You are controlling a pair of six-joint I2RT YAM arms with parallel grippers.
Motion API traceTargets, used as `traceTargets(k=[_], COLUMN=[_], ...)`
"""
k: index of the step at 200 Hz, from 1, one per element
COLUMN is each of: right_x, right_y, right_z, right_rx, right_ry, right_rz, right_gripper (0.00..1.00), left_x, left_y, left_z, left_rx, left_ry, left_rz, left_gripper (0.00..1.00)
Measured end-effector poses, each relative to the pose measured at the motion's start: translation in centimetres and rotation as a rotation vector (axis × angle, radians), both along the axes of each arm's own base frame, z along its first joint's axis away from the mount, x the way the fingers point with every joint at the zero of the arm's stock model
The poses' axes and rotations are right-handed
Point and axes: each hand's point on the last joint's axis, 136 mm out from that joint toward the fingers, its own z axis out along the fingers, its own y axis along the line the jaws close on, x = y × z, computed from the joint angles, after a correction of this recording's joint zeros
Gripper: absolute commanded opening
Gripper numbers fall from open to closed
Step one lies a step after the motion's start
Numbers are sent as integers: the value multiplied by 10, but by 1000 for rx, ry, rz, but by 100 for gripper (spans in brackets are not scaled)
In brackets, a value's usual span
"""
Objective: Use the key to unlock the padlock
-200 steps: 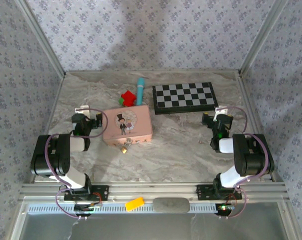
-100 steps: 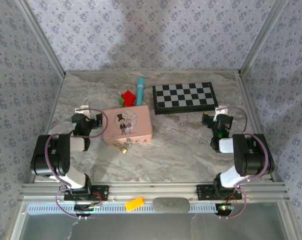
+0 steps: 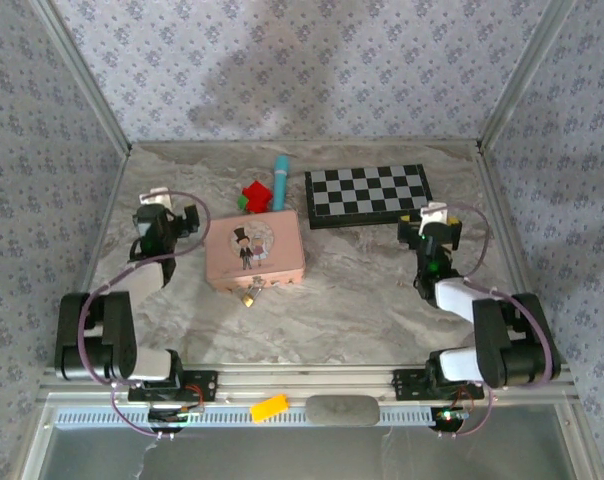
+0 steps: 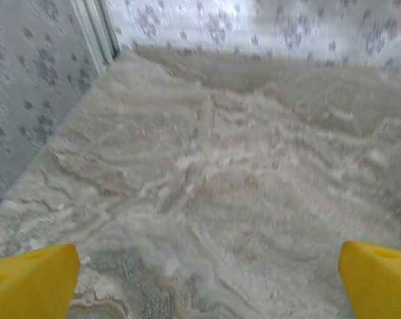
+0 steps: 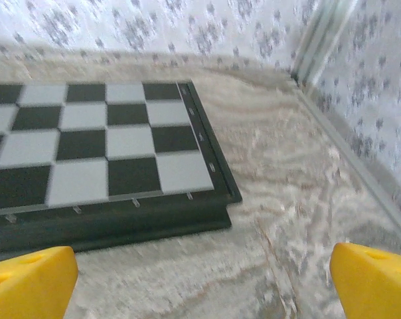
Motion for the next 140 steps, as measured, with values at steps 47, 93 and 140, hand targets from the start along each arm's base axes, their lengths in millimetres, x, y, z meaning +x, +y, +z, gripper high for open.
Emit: traceTargets(k=[47, 93, 140], right_x=[10, -34, -111], right_y=[74, 145, 110], right_z=[51, 22, -34], right_rx=[68, 99, 132], right_ry=[79, 444, 834], right_rz=[122, 237, 82], right_gripper=[87, 63, 44], left_x=[-18, -47, -52], left_y=[-65, -161, -193], left_z=[51, 65, 44], left_rx=[-106, -216, -253], left_ry=[-54, -41, 38], left_rz=[-112, -337, -376], left_gripper=[100, 100, 100])
